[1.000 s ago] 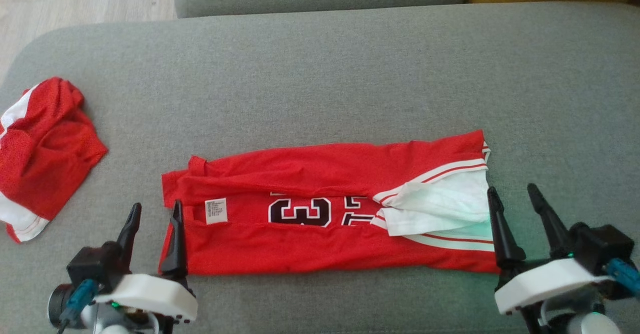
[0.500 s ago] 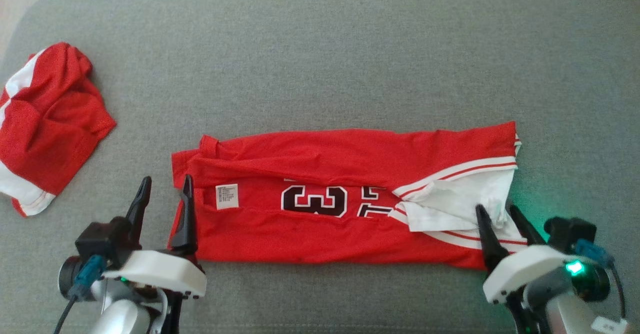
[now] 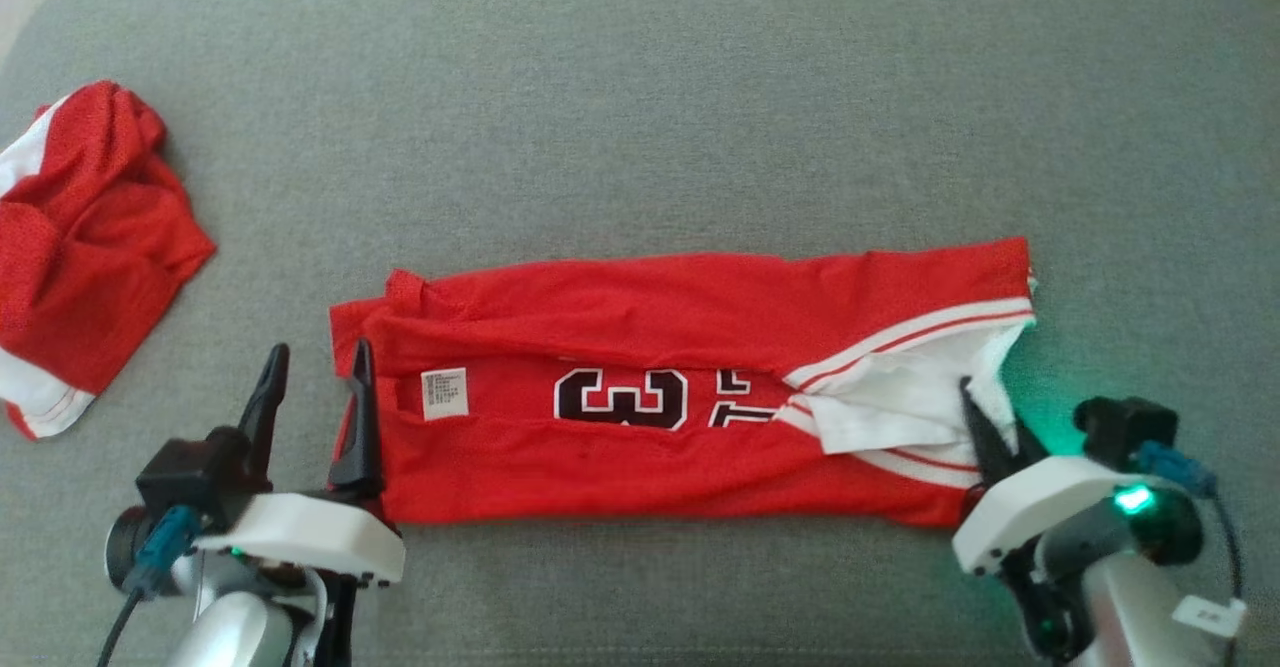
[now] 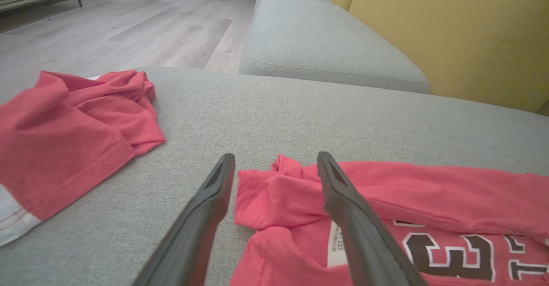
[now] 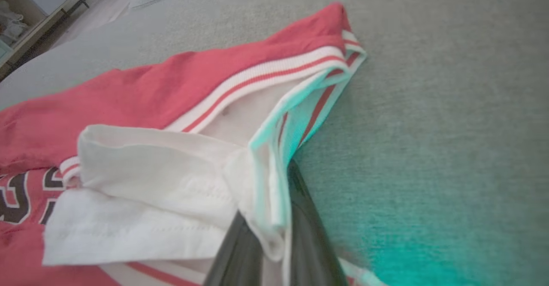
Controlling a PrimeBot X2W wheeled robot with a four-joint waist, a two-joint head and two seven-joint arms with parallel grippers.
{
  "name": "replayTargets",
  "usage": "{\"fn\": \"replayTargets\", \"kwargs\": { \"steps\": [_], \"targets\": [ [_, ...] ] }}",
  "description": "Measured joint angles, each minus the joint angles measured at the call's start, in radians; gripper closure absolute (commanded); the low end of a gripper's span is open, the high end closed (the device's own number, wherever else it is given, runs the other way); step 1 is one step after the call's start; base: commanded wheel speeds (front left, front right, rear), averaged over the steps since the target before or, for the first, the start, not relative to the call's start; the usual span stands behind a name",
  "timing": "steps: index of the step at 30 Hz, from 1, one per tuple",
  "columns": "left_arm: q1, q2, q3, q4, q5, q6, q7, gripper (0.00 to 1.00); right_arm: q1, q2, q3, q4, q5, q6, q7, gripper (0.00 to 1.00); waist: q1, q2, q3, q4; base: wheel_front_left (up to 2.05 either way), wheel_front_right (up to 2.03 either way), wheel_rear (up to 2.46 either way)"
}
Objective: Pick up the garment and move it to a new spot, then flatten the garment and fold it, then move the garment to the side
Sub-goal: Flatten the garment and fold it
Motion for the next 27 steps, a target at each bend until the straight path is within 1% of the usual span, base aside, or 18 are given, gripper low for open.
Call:
{"fn": "replayTargets", "kwargs": {
  "steps": [2, 7, 12, 15, 17, 19, 23, 26, 27],
  "targets": [
    [0.000, 0.000, 0.002, -0.001, 0.000, 0.000, 0.000, 0.00, 0.001, 0.002, -0.038, -0.024, -0.027, 0.000, 0.016, 1.00, 0.0001, 0.0000, -0.001, -0.007, 0.00, 0.00, 0.00],
    [0.001, 0.000, 0.006, -0.002, 0.001, 0.001, 0.000, 0.00, 0.012, -0.004, -0.170, -0.117, -0.095, 0.000, 0.066, 1.00, 0.0001, 0.0000, -0.006, -0.022, 0.00, 0.00, 0.00],
    [0.001, 0.000, 0.005, -0.001, 0.001, 0.000, 0.000, 0.00, 0.071, -0.037, -0.332, -0.197, -0.121, 0.000, 0.115, 1.00, 0.0000, 0.0000, -0.016, -0.025, 0.00, 0.00, 0.00],
    [0.002, 0.000, 0.003, -0.001, 0.001, 0.000, 0.000, 0.00, 0.089, -0.039, -0.363, -0.245, -0.128, 0.000, 0.142, 1.00, 0.0000, 0.0000, -0.022, -0.027, 0.00, 0.00, 0.00],
    [0.002, 0.000, 0.002, 0.000, 0.001, 0.000, 0.000, 0.00, 0.086, -0.038, -0.337, -0.287, -0.129, 0.000, 0.159, 1.00, 0.0000, 0.0000, -0.028, -0.028, 0.00, 0.00, 0.00],
    [0.002, 0.000, 0.000, 0.000, 0.001, 0.000, 0.000, 0.00, 0.083, -0.038, -0.275, -0.351, -0.129, 0.000, 0.176, 1.00, 0.0000, 0.0000, -0.034, -0.029, 0.00, 0.00, 0.00],
    [0.002, 0.001, -0.002, 0.000, 0.001, 0.002, 0.002, 0.00, 0.072, -0.030, -0.086, -0.475, -0.128, 0.000, 0.225, 1.00, 0.0000, 0.0000, -0.047, -0.029, 0.00, 0.00, 0.00],
    [0.002, 0.000, -0.011, 0.001, 0.001, 0.002, 0.006, 0.00, 0.050, -0.021, 0.052, -0.495, -0.105, 0.000, 0.253, 1.00, 0.0000, 0.0000, -0.060, -0.024, 0.00, 0.00, 0.00],
    [0.002, 0.000, -0.013, 0.001, 0.001, 0.002, 0.006, 0.00, 0.044, -0.019, 0.097, -0.491, -0.079, 0.000, 0.254, 1.00, -0.0001, 0.0000, -0.063, -0.021, 0.00, 0.00, 0.00]
  ]
}}
